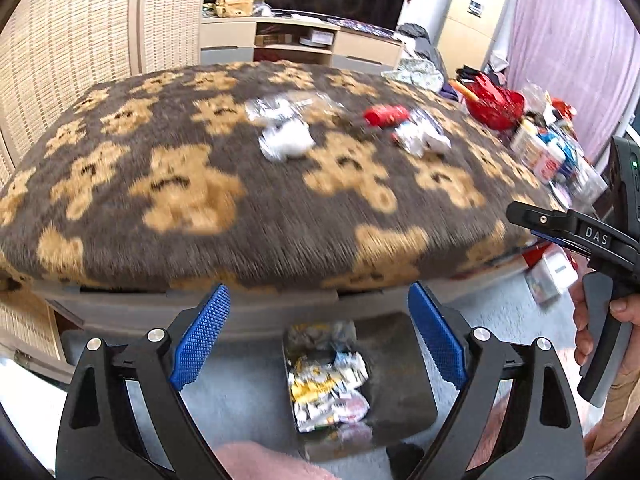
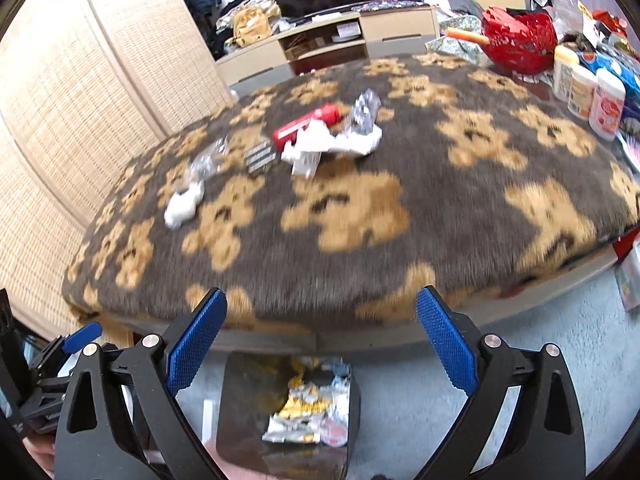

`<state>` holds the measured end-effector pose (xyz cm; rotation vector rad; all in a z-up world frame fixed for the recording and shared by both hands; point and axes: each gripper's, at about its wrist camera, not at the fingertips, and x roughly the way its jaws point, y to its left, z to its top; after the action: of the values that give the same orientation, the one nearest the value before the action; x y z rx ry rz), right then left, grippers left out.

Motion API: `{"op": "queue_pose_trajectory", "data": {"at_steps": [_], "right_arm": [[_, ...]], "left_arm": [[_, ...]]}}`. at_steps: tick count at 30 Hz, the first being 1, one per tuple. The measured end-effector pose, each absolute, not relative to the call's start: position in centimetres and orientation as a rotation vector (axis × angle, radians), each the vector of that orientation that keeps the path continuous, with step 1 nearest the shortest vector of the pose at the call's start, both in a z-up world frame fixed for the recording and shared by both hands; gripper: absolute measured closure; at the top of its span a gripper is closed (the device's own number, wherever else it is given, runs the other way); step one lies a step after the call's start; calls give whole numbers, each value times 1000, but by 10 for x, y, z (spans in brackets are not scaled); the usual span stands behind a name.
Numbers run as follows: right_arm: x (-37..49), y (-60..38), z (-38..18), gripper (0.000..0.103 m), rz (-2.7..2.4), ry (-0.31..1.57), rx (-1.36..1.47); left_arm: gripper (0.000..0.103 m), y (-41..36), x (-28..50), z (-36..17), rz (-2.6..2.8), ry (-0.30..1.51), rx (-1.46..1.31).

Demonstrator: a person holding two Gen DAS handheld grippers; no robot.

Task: Collect trash
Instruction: 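Raise both tools back over the table, then grasp the white plastic bag with the left tool while the right tool grasps white tissues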

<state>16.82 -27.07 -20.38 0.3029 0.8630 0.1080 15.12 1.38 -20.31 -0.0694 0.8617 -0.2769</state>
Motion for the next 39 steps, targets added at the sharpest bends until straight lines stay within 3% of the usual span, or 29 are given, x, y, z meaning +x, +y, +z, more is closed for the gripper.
{"op": "queue_pose_trajectory", "data": {"at_steps": [6, 15, 22, 24, 27, 29, 31, 32, 34, 39], "right_arm": [[215, -269, -198, 8, 98, 827, 269], [278, -259, -204, 22, 106, 813, 239], [313, -254, -213, 23, 95, 826, 202], [320, -256, -218, 28, 95, 834, 206], [327, -258, -226, 45, 101, 856, 209], [328, -260, -230, 68, 105, 870, 214], [326, -262, -233, 73, 110, 871, 217], [324, -263, -233, 79, 109, 869, 215], [320, -264, -233, 84, 110, 871, 217], [303, -266, -226, 89, 115, 864, 219]], "left_arm": [[17, 16, 197, -194, -254, 838, -66], [18, 8, 264, -193, -249, 824, -63], [26, 3, 304, -210, -256, 858, -59], [30, 1, 315, -216, -260, 873, -64], [42, -2, 326, -224, -279, 894, -62], [52, -5, 329, -228, -290, 904, -56], [67, -7, 327, -230, -303, 902, -52], [69, -9, 326, -230, -305, 900, -48], [76, -11, 322, -230, -310, 898, -37], [83, -16, 308, -225, -332, 899, -31]]}}
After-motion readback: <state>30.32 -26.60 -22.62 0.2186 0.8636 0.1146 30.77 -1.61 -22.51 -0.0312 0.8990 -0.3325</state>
